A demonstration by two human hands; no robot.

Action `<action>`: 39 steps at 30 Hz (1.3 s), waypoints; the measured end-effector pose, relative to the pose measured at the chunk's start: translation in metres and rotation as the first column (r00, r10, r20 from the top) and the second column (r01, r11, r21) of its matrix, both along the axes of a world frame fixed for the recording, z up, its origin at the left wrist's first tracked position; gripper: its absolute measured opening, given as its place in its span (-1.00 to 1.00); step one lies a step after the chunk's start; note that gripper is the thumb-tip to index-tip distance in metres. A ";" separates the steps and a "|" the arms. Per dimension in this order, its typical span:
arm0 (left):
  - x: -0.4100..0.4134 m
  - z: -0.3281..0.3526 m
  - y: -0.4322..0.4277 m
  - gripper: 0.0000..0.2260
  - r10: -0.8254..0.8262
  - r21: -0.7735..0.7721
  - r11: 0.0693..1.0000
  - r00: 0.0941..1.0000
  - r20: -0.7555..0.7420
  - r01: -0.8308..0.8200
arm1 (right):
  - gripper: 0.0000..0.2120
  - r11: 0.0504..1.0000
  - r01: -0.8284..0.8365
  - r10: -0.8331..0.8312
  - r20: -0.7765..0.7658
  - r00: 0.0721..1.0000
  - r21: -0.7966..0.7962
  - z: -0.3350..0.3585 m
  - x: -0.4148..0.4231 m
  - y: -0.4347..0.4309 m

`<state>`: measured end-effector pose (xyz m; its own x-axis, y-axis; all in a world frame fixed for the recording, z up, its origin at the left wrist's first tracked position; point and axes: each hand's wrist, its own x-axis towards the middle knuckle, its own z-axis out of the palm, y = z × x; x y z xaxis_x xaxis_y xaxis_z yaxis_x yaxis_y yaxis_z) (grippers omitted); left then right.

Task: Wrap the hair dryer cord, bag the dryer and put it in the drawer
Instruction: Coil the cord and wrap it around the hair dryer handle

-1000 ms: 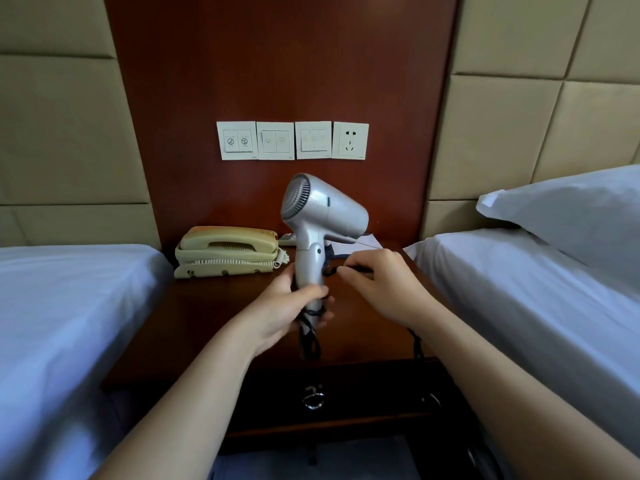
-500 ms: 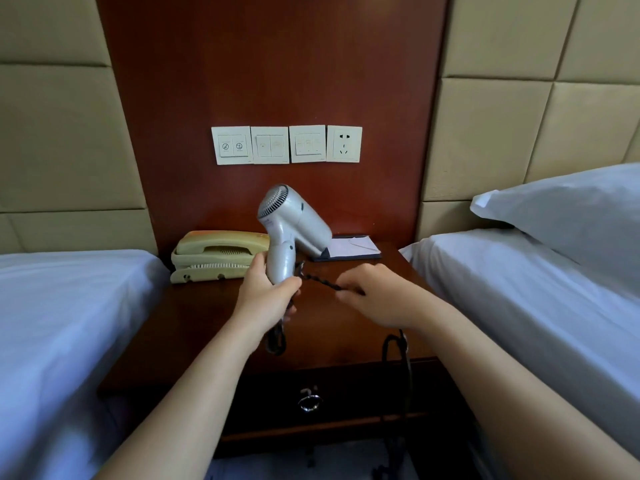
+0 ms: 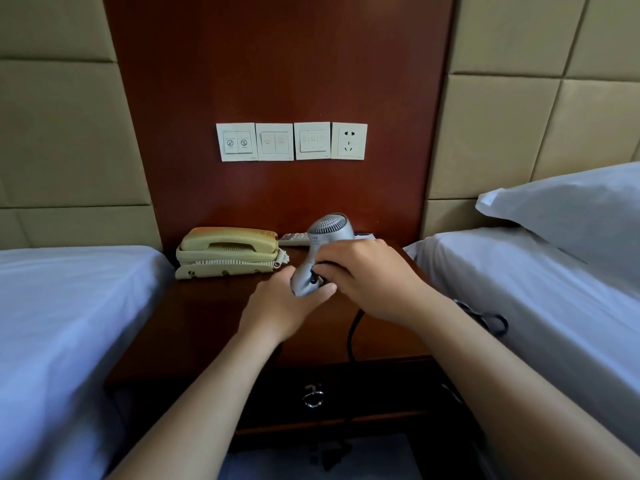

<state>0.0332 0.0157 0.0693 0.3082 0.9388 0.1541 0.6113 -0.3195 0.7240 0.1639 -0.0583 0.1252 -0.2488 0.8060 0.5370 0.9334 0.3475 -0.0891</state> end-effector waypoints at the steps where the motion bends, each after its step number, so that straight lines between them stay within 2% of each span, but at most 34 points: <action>1: 0.001 0.001 -0.002 -0.52 -0.038 -0.019 0.999 0.999 0.017 0.038 | -0.69 1.000 -0.027 0.027 -0.019 0.999 0.011 0.000 -0.002 0.000; 4: 0.006 0.003 -0.006 -0.64 -0.107 -0.045 0.993 0.994 -0.012 0.106 | -0.77 0.992 -0.120 0.118 -0.069 0.991 -0.023 -0.002 -0.007 0.002; 8: 0.006 0.003 -0.005 -0.60 -0.146 -0.041 0.989 0.988 -0.040 0.145 | -0.79 0.987 -0.156 0.144 -0.199 0.969 -0.043 0.003 -0.001 0.000; 11: 0.006 0.001 -0.005 -0.61 -0.157 -0.058 0.986 0.988 0.006 0.157 | -0.80 0.982 -0.179 0.157 -0.254 0.954 -0.064 0.002 -0.004 0.002; 15: 0.010 -0.005 0.002 -0.76 -0.069 -0.073 0.995 0.998 -0.013 0.068 | -0.80 0.968 -0.235 0.209 -0.241 0.948 -0.088 -0.009 -0.019 0.006; 18: 0.008 -0.002 0.005 -0.76 0.041 -0.131 0.991 0.999 0.030 -0.037 | -0.81 0.964 -0.252 0.222 -0.265 0.938 -0.086 -0.007 -0.022 0.005; 21: 0.004 0.001 0.000 -0.73 0.024 -0.113 0.993 0.999 0.027 -0.021 | -0.80 0.961 -0.253 0.213 -0.286 0.934 -0.109 -0.001 -0.017 0.003; 24: 0.005 0.000 -0.001 -0.70 -0.032 -0.089 0.996 0.997 -0.065 0.026 | -0.77 0.982 -0.166 0.132 -0.295 0.946 -0.093 0.002 -0.004 0.007; 26: 0.007 -0.003 0.000 -0.71 -0.071 -0.096 0.993 0.993 -0.090 0.062 | -0.67 0.992 -0.083 0.049 -0.315 0.948 -0.094 0.001 0.008 0.012; 29: 0.007 -0.007 0.000 -0.73 -0.158 -0.110 0.982 0.986 -0.053 0.152 | -0.53 0.993 -0.013 -0.026 -0.338 0.941 -0.114 -0.002 0.017 0.014; 32: 0.007 -0.008 -0.001 -0.77 -0.213 -0.116 0.970 0.977 -0.003 0.211 | -0.49 0.990 0.071 -0.108 -0.330 0.938 -0.123 -0.003 0.024 0.015; 35: 0.007 -0.009 -0.005 -0.71 -0.233 -0.091 0.967 0.970 0.073 0.239 | -0.43 0.965 0.163 -0.217 -0.275 0.936 -0.207 -0.001 0.035 0.015; 39: 0.007 -0.007 -0.008 -0.66 -0.251 -0.079 0.962 0.963 0.100 0.260 | -0.41 0.943 0.162 -0.241 -0.260 0.935 -0.291 0.002 0.053 0.011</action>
<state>0.0405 0.0077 0.0619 0.5286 0.8418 0.1095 0.4500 -0.3872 0.8047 0.2164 -0.0475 0.1276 0.0676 0.9434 0.3247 0.9009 0.0821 -0.4261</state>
